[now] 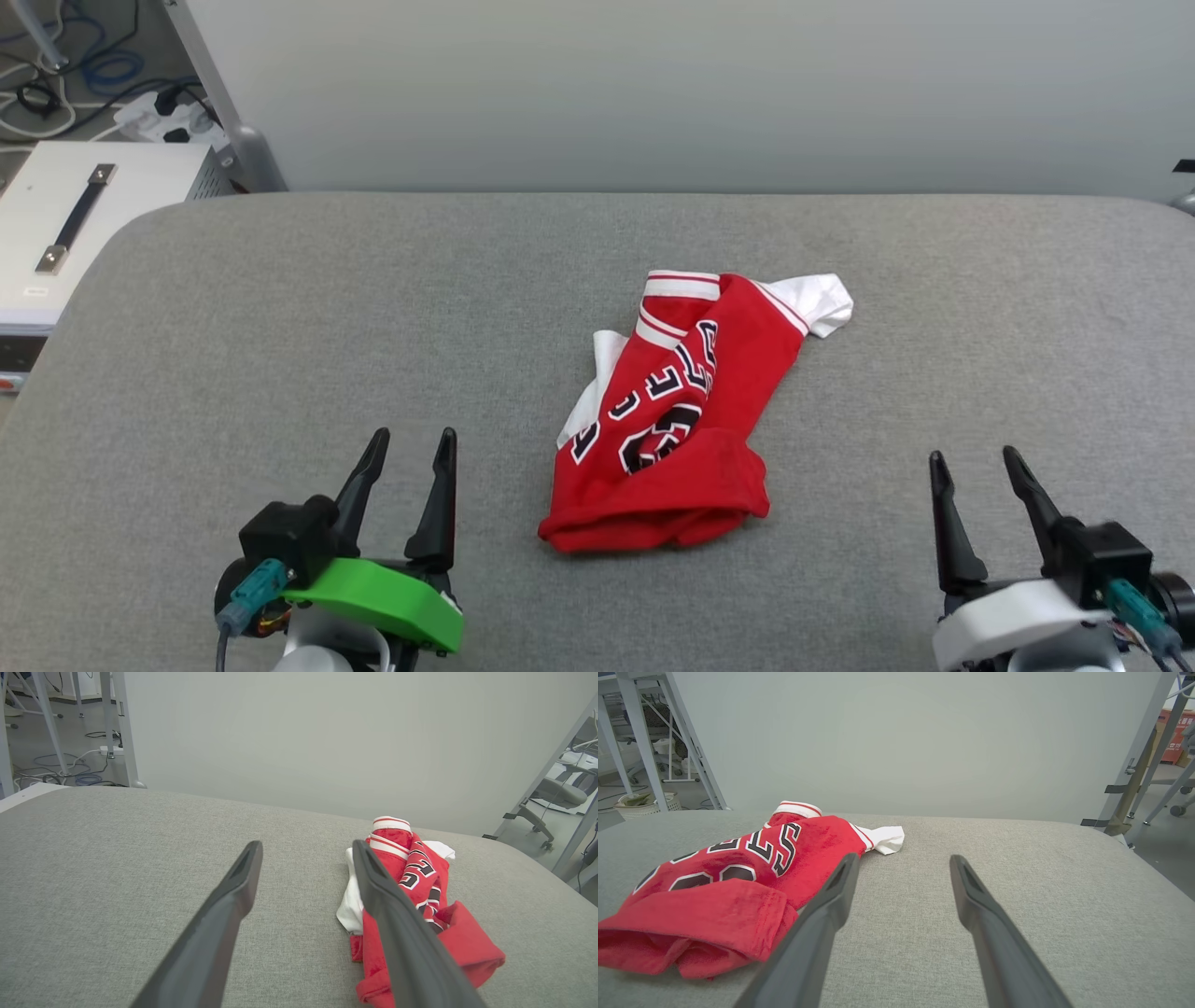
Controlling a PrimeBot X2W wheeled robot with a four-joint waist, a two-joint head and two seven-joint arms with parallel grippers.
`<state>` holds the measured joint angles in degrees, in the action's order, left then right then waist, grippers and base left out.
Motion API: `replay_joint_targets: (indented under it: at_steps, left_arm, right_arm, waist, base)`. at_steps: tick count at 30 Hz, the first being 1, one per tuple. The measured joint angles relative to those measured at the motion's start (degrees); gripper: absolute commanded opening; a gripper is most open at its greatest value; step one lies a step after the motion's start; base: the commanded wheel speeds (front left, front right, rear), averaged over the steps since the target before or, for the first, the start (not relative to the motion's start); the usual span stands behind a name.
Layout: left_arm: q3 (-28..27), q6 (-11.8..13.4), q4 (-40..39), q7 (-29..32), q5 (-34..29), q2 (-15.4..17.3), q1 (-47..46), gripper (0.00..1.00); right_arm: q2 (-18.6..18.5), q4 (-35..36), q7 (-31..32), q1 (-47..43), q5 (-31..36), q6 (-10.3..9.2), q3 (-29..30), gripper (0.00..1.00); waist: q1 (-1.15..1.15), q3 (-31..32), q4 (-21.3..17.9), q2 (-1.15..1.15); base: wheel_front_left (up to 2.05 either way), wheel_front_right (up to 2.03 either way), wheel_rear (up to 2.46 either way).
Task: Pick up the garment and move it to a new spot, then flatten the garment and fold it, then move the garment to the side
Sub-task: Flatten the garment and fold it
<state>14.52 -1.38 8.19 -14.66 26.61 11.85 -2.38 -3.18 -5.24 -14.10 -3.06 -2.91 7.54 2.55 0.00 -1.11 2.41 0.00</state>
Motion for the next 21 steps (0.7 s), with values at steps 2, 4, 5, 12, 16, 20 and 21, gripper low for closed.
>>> replay_joint_targets:
  at_steps: [2, 4, 5, 12, 16, 20, 21]
  left_arm:
    - [-0.5, -0.9, 0.2, 0.0, -1.0, -1.0, -0.1, 1.00]
    - [-0.9, -1.5, 0.2, 0.0, -1.9, -1.8, -0.6, 1.00]
    - [-1.1, -1.9, 0.3, 0.0, -2.4, -2.2, -1.0, 1.00]
    - [-3.1, -3.7, 0.7, 0.0, -4.5, -3.8, -4.6, 1.00]
    - [-3.9, -4.4, 0.9, 0.0, -5.3, -5.0, -6.0, 1.00]
    - [-4.3, -5.0, 0.9, 0.0, -6.1, -6.2, -7.3, 1.00]
    - [-4.5, -5.0, 0.9, 0.0, -6.1, -6.5, -7.6, 1.00]
  right_arm:
    - [-1.4, -0.1, 3.0, 1.5, -0.6, 0.00, -1.4, 1.00]
    - [-3.4, 0.2, 7.3, 3.9, -2.2, 0.00, -3.2, 1.00]
    - [-5.1, 0.2, 10.8, 5.6, -3.4, 0.00, -4.8, 1.00]
    - [-17.2, -0.2, 38.6, 18.1, -16.1, -0.01, -12.5, 1.00]
    - [-20.4, -1.3, 53.3, 25.3, -23.6, -0.01, -12.8, 1.00]
    - [-22.9, -4.1, 64.0, 32.7, -25.5, -0.01, -11.8, 1.00]
    - [-23.0, -5.1, 65.8, 34.5, -25.5, -0.01, -11.3, 1.00]
  waist:
    - [0.00, -0.8, 0.3, 0.00]
    - [0.00, -1.8, 0.5, 0.00]
    - [0.00, -2.5, 0.7, 0.00]
    - [0.00, -7.2, 2.9, 0.00]
    - [0.00, -9.7, 4.7, 0.00]
    - [0.00, -12.1, 7.1, 0.00]
    - [0.00, -12.7, 7.8, 0.00]
  base:
    - [0.00, 0.00, 0.00]
    - [0.00, 0.00, 0.00]
    - [0.00, 0.00, 0.00]
    - [0.00, 0.00, 0.00]
    - [0.00, 0.00, 0.00]
    - [0.00, 0.00, 0.00]
    - [0.00, 0.00, 0.00]
